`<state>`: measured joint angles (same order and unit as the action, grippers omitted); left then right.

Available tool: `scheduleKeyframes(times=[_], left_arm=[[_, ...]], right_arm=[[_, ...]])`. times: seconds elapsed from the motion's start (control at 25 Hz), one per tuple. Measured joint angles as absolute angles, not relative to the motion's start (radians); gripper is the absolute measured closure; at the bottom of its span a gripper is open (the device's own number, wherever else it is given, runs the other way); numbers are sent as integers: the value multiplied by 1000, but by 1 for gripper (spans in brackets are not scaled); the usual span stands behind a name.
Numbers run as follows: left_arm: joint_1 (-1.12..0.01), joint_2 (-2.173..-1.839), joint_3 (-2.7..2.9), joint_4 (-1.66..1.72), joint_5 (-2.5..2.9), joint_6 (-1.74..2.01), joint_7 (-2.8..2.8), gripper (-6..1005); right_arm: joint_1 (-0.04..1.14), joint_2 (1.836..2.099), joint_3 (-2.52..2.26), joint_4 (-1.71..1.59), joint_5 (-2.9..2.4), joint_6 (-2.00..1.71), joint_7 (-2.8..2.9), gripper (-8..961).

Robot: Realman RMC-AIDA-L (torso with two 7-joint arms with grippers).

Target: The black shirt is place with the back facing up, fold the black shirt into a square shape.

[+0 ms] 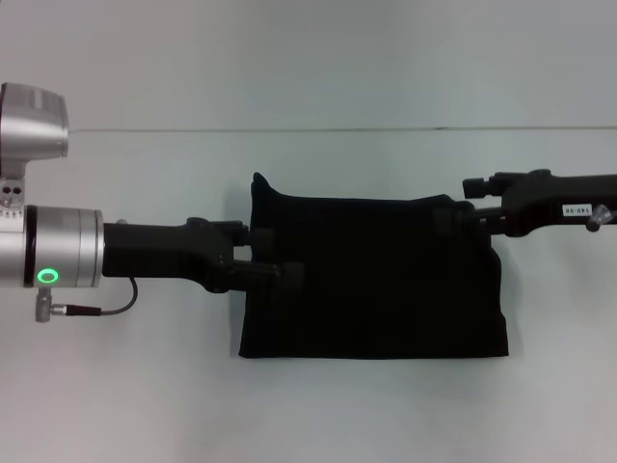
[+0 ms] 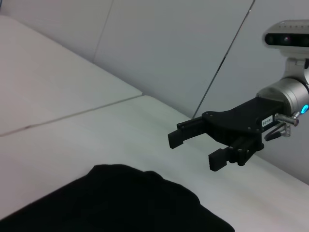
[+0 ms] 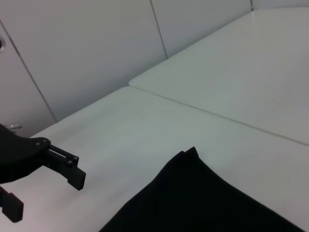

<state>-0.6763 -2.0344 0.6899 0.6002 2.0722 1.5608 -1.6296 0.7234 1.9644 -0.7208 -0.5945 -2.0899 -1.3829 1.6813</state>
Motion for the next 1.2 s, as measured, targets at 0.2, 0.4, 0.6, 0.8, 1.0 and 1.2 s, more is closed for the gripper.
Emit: scheduleKeyframes(times=[0.2,0.4,0.6,0.8,1.0,1.2], left_arm=[[-670,-2037,691,595,2073,1560,-1634,111],[-667,-2040,692,593,2075,1560,-1640,112],[-661,-2041,688,593,2076,1560,-1641,112],[-661,-2042,689,595,2076,1560,-1641,111],[-661,-2042,688,596,2076,1560,-1642,111],[-662,-2042,689,594,2076,1561,-1644,111]], right_arm=[[712,1965,-722,-596,-2088,-1386,1665,10],[712,1963,-730,-597,-2090,-1390,1664,9],[704,1959,-731,-599,-2091,-1391,1663,19],[697,1959,-729,-611,-2091,-1392,1663,36],[696,1964,-726,-614,-2089,-1383,1663,105],[698,1969,-728,-621,-2090,-1370,1663,97]])
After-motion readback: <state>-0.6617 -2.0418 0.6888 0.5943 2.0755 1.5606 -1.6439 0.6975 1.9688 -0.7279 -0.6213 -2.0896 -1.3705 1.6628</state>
